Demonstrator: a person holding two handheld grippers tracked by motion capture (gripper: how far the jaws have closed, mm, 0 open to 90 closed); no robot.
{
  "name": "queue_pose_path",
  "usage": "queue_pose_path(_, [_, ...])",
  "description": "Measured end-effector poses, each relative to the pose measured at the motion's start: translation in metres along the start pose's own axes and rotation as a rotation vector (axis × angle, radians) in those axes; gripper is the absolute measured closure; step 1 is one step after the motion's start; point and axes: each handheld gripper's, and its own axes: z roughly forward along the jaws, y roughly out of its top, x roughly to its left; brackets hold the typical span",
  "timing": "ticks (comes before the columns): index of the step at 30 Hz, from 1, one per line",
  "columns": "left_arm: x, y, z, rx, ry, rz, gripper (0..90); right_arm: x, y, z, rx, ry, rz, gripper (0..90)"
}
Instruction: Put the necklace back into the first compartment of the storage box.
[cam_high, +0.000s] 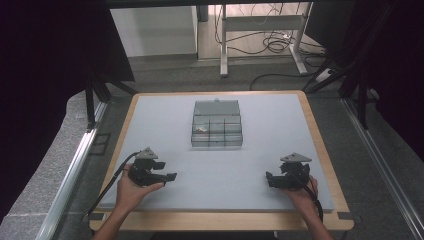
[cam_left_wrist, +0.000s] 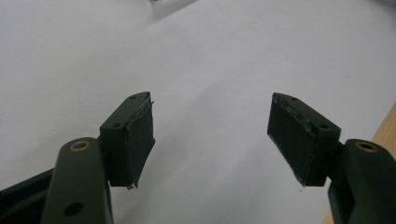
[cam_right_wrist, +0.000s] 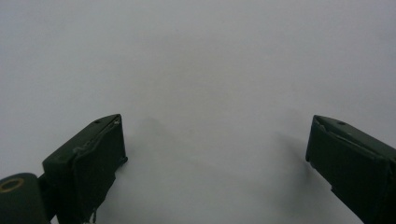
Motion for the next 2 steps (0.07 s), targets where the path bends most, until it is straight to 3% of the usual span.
queue_pose_path(2, [0.001, 0.0005, 0.0, 0.0, 0.001, -0.005, 31.8, -0.0016, 0.001, 0.0012, -0.004, 0.002, 0.011, 4.6])
